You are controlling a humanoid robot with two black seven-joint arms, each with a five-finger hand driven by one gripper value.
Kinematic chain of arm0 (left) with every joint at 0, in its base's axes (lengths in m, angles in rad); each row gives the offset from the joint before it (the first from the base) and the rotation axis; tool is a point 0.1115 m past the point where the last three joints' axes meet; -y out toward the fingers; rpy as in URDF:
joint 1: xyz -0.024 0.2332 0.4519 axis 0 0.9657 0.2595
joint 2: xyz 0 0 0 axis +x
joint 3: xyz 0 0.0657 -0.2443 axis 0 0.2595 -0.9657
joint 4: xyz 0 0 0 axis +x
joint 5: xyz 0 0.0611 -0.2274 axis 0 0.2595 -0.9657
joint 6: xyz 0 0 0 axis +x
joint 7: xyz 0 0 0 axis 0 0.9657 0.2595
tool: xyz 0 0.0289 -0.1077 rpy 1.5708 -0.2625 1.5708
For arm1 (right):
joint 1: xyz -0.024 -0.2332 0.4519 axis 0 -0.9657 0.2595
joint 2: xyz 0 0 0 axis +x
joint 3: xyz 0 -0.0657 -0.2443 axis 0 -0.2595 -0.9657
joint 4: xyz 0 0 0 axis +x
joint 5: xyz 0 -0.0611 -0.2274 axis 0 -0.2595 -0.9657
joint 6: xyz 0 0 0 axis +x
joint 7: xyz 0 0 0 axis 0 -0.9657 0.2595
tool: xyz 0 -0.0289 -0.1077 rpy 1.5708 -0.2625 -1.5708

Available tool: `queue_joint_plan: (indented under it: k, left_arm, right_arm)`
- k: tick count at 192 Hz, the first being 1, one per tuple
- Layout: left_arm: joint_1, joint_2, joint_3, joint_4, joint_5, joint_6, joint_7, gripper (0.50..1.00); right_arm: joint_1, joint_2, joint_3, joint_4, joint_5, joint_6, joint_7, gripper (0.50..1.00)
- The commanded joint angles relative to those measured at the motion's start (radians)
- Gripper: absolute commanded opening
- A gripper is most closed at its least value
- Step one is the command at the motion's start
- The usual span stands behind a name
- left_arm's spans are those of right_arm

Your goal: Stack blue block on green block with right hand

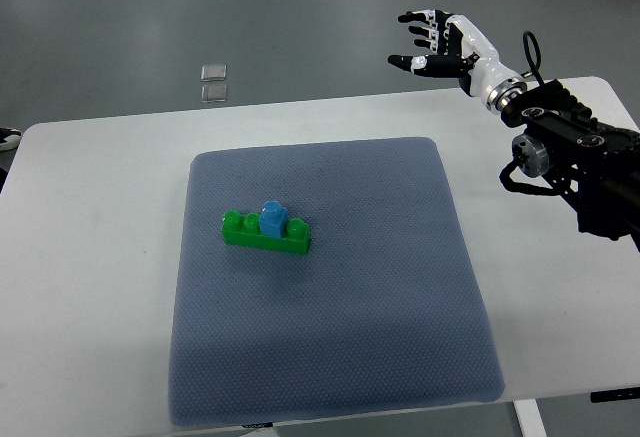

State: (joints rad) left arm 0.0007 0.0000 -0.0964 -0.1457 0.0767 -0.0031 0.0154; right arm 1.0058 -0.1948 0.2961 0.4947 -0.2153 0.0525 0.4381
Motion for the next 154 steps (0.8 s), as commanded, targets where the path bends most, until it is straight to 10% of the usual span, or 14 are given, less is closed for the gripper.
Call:
queue_joint_plan:
  k: [1,70,154]
  left_arm:
    - [0.002,0.000,0.000,0.000,0.000,0.000,0.000,1.000]
    - [0.002,0.000,0.000,0.000,0.000,0.000,0.000,1.000]
    - [0.002,0.000,0.000,0.000,0.000,0.000,0.000,1.000]
  right_arm:
    - [-0.046,0.031,0.069,-0.002,0.082,0.018,-0.035,0.913]
    - [-0.079,0.072,0.209,0.005,0.293,0.147,-0.068,0.913]
    - [-0.115,0.083,0.224,-0.001,0.281,0.133,-0.053,0.913]
